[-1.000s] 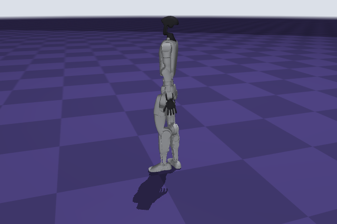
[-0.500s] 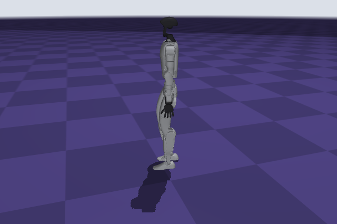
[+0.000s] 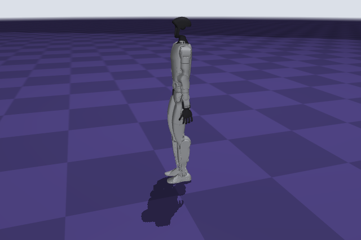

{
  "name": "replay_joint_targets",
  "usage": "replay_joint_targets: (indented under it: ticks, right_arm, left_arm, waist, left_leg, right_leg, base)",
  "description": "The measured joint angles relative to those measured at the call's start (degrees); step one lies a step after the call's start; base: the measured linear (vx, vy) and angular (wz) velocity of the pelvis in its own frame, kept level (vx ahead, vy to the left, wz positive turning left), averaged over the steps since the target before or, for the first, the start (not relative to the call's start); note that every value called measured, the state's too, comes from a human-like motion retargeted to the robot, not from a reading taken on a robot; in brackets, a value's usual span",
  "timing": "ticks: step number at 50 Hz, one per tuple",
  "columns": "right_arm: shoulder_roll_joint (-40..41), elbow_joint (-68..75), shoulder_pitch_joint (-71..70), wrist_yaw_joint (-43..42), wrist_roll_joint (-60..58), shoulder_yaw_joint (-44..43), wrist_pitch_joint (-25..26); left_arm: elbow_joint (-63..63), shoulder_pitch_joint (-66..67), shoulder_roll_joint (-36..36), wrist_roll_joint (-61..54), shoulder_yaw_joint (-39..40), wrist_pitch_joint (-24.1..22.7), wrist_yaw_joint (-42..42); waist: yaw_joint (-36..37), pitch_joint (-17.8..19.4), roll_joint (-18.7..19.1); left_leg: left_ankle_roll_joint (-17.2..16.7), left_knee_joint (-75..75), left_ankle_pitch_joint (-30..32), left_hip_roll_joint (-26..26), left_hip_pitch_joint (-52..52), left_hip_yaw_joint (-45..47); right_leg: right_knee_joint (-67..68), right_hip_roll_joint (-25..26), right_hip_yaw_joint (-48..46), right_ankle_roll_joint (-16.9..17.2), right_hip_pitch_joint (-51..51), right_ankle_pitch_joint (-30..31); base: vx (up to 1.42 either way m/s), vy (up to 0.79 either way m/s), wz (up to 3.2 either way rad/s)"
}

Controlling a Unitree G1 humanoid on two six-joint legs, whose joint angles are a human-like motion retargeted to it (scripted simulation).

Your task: Upper body actions

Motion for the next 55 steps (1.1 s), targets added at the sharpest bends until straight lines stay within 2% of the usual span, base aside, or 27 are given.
replay_joint_targets:
  ticks: [9, 13, 16, 19, 23, 25, 27, 28, 30, 32, 33, 35, 37, 40, 44, 47, 50, 53, 55]
  right_arm:
    - [1.2, -2.6, 0.3, 0.7, -2.5, 2.1, -0.9]
    - [1.0, -2.1, 0.4, 0.9, -3.6, 1.9, -1.0]
    - [0.1, -1.7, 0.7, 1.0, -4.4, 1.2, -0.9]
    - [-1.1, -1.1, 0.7, 0.8, -5.0, 0.6, -0.2]
    - [-2.6, -0.2, 0.2, 0.1, -4.3, 0.7, 0.2]
    - [-3.5, -0.2, -0.4, 0.6, -4.2, 0.0, 0.1]
    - [-4.0, -1.1, -1.2, 1.1, -5.1, -0.2, 0.0]
    - [-4.1, -1.8, -1.9, 1.3, -5.5, -0.1, 0.1]
    - [-3.8, -3.7, -3.4, 1.0, -5.7, 0.8, 0.2]
    - [-3.1, -5.1, -4.8, 0.3, -4.3, 1.8, -0.4]
    - [-2.7, -5.4, -5.3, 0.1, -3.4, 2.1, -0.9]
    - [-2.2, -5.4, -5.9, 0.6, -1.8, 2.1, -1.7]
    - [-1.9, -4.8, -5.6, 1.5, -0.8, 1.8, -2.0]
    - [-2.8, -3.3, -4.1, 2.1, -0.7, 1.3, -1.7]
    - [-4.7, -1.0, -3.9, 0.3, -3.4, 0.7, 0.4]
    - [-5.9, 0.5, -5.0, -0.9, -3.5, -0.5, 1.6]
    - [-7.3, 1.7, -6.3, -1.0, -1.2, -2.2, 1.7]
    - [-8.4, 2.5, -7.3, -0.8, 1.8, -4.6, 1.6]
    - [-8.9, 3.1, -7.5, -1.4, 4.1, -5.9, 1.6]
  left_arm:
    - [-0.1, -2.4, 1.3, -0.5, -0.2, -0.2, -0.4]
    - [-0.3, -3.0, 1.6, -1.0, -0.2, -0.4, -0.4]
    - [-0.5, -3.0, 1.3, -1.5, -1.0, -0.6, -0.6]
    - [-0.5, -3.0, 0.8, -1.4, -1.2, -0.7, -0.7]
    - [-0.4, -2.5, 0.5, -1.0, -0.9, -1.2, -0.6]
    - [0.1, -2.6, 0.7, 0.0, -1.8, -1.4, -0.5]
    - [0.9, -2.8, 1.3, 1.3, -4.1, -1.7, -0.3]
    - [1.3, -3.0, 1.7, 2.3, -5.5, -1.7, -0.4]
    - [1.4, -3.7, 2.8, 4.7, -8.3, -1.4, -1.0]
    - [0.5, -4.2, 4.2, 6.6, -11.4, -1.5, -2.0]
    - [0.1, -4.4, 5.1, 7.5, -12.8, -1.6, -2.3]
    - [-0.2, -5.0, 6.8, 10.1, -13.6, -1.3, -2.1]
    - [0.2, -5.3, 7.8, 12.3, -12.5, -0.4, -0.7]
    - [0.5, -4.7, 8.2, 11.9, -12.7, 0.4, 0.5]
    - [0.1, -3.8, 8.5, 10.1, -14.0, 0.1, -0.3]
    - [-0.5, -3.7, 8.3, 11.1, -13.7, 0.4, -0.6]
    - [-1.3, -3.5, 7.6, 11.8, -12.5, 0.6, -0.6]
    - [-2.7, -3.5, 6.8, 11.4, -11.0, 0.5, -0.8]
    - [-3.8, -3.3, 6.3, 10.8, -10.4, 0.2, -0.9]
  waist:
    - [-1.0, 0.0, -0.5]
    - [-1.8, -0.2, -1.3]
    - [-1.6, -0.6, -1.6]
    - [0.4, -0.2, -1.9]
    - [7.9, 1.5, -1.4]
    - [11.0, 2.5, -1.7]
    - [7.6, 2.6, -1.1]
    - [5.0, 2.8, -0.5]
    - [1.3, 4.3, 0.3]
    - [-1.8, 6.1, 1.7]
    - [-3.4, 6.7, 2.7]
    - [-5.4, 6.9, 3.6]
    - [-6.4, 6.6, 3.7]
    - [-4.1, 5.7, 3.7]
    - [-1.6, 4.6, 4.1]
    - [-4.2, 3.9, 5.8]
    - [-7.5, 3.1, 7.5]
    - [-8.0, 2.2, 8.1]
    - [-8.1, 1.6, 8.1]
  left_leg:
    - [-1.5, 2.9, -2.4, 1.5, -0.9, 0.7]
    - [-3.0, 8.7, -5.5, 1.6, -2.9, 0.5]
    - [-3.1, 14.0, -4.8, 1.1, -5.2, -0.5]
    - [-1.6, 16.3, -4.2, -1.8, -6.6, -9.2]
    - [-6.0, 12.3, -3.2, -7.8, -4.1, -31.2]
    - [-5.1, 9.8, -2.0, -7.5, -3.5, -28.7]
    - [-2.3, 8.3, -2.5, -4.1, -3.9, -16.0]
    - [-1.7, 7.0, -2.4, -3.2, -3.4, -13.8]
    - [-0.4, 5.5, -2.2, -2.7, -2.8, -12.6]
    - [0.2, 5.5, -2.4, -0.7, -3.0, -8.8]
    - [0.4, 5.3, -2.5, 0.5, -2.8, -7.3]
    - [0.6, 4.7, -2.9, 2.1, -2.7, -3.8]
    - [0.8, 3.7, -3.4, 3.0, -1.9, 1.1]
    - [1.6, 2.4, -4.5, 3.9, -0.4, 9.0]
    - [1.9, 1.4, -7.0, 5.5, 1.1, 20.5]
    - [1.0, 1.2, -9.1, 7.7, 2.0, 29.0]
    - [-0.3, 1.3, -11.4, 9.4, 2.9, 37.7]
    - [-2.2, 1.4, -13.6, 9.9, 4.4, 47.3]
    - [-3.1, 1.5, -14.9, 9.5, 5.3, 51.3]
  right_leg:
    - [0.3, 1.1, 1.7, -1.1, -0.3, 0.0]
    - [0.9, 0.4, 3.6, -0.6, -1.5, 0.8]
    - [1.3, -0.7, 6.0, 0.5, -3.1, 2.0]
    - [1.6, -1.4, 10.4, 1.7, -4.7, 3.7]
    - [2.2, 1.8, 21.0, 2.8, -6.9, 6.5]
    - [2.1, 2.8, 26.0, 3.8, -7.9, 7.8]
    - [1.9, 2.6, 25.7, 4.5, -8.8, 8.2]
    - [1.8, 2.9, 25.1, 4.1, -9.1, 8.1]
    - [2.6, 4.9, 26.5, 1.9, -9.8, 8.4]
    - [4.5, 7.5, 27.5, -4.2, -10.7, 8.0]
    - [5.2, 7.9, 24.7, -7.7, -11.5, 7.0]
    - [5.2, 6.7, 17.6, -11.8, -12.5, 4.5]
    - [5.2, 6.0, 14.1, -13.6, -13.4, 2.5]
    - [4.7, 5.3, 9.0, -15.3, -14.3, 0.1]
    - [3.3, 3.8, -5.3, -18.8, -13.9, -4.9]
    - [2.4, 1.6, -22.5, -18.4, -11.5, -11.0]
    - [0.8, 1.0, -38.1, -16.1, -8.4, -16.0]
    - [0.1, 1.1, -46.0, -13.0, -7.3, -16.6]
    - [-0.4, 1.6, -48.9, -12.5, -6.8, -15.4]
  base:
    - [-0.11, -0.04, 0.00]
    - [-0.13, 0.01, -0.15]
    - [-0.08, 0.06, -0.60]
    - [-0.08, 0.10, -1.60]
    - [-0.08, 0.10, -3.21]
    - [-0.16, 0.09, -2.93]
    - [-0.28, 0.06, -1.26]
    - [-0.45, 0.10, -1.04]
    - [-0.58, 0.21, -1.64]
    - [-0.55, 0.36, -2.09]
    - [-0.49, 0.42, -2.14]
    - [-0.42, 0.43, -2.27]
    - [-0.27, 0.37, -2.42]
    - [-0.21, 0.38, -3.02]
    - [-0.37, 0.38, -3.44]
    - [-0.39, 0.33, -2.75]
    - [-0.43, 0.32, -2.60]
    - [-0.36, 0.24, -2.91]
    - [-0.21, 0.14, -2.68]
